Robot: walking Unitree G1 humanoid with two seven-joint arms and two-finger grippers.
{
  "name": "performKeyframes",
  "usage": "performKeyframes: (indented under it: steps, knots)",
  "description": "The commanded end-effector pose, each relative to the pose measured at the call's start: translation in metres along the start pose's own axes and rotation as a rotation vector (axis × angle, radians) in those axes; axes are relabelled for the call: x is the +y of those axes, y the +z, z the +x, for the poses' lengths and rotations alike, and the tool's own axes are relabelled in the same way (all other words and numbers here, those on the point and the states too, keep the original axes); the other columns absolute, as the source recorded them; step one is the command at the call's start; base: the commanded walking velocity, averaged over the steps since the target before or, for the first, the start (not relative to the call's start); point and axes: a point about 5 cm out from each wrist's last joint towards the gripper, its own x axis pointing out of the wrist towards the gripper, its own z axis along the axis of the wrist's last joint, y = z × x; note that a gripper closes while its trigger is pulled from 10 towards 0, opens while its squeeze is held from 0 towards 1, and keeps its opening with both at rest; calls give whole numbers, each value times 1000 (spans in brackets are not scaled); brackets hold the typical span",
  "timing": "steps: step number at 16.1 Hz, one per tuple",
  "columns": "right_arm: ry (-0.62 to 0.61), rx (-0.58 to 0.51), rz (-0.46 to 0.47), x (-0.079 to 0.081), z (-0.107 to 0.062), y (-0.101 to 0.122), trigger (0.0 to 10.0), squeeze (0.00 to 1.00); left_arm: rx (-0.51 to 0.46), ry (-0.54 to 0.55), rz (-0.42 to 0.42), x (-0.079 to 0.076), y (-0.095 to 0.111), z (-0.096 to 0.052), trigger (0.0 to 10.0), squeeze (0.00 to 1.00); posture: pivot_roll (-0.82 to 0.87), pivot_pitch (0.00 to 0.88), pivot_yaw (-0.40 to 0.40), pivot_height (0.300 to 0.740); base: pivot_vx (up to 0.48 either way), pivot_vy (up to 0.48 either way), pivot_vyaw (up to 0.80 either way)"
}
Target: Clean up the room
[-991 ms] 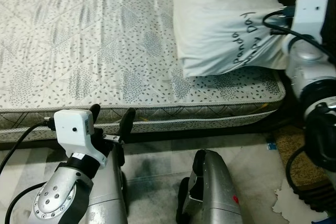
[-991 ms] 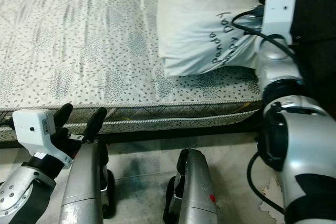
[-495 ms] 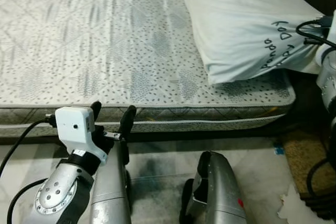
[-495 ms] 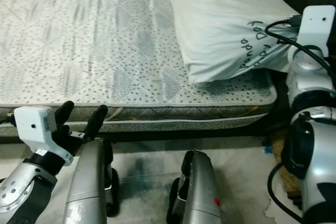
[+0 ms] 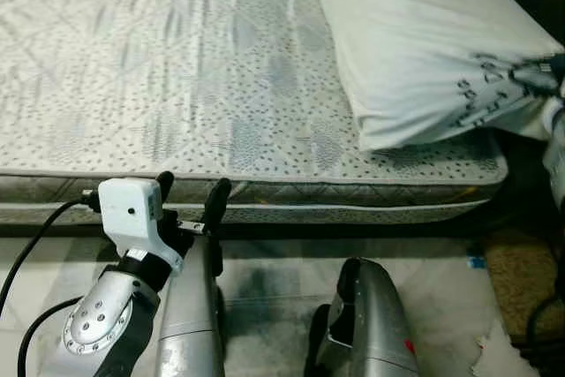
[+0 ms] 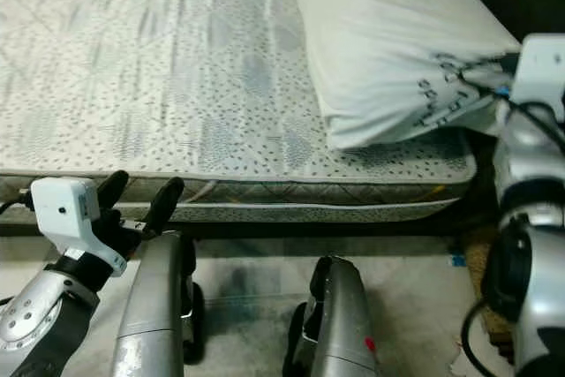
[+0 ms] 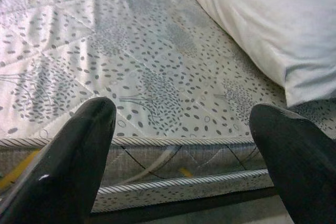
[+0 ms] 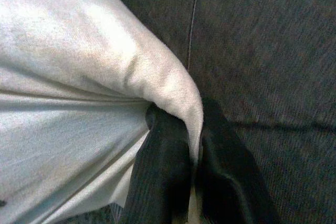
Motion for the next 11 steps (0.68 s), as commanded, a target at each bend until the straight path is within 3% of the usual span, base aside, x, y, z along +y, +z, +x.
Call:
performKeyframes:
  steps: [1, 11]
  knots:
    - [-115, -21, 19, -34, 1, 0, 0, 0, 14, -8, -1, 0, -4, -1, 10000, 0, 136, 250, -72, 561, 0, 0, 0]
    - [-86, -11, -31, -36, -22, -51, 0, 0, 7, -46, 2, 1, -6, 7, 10000, 0, 100, 220, -64, 561, 0, 0, 0]
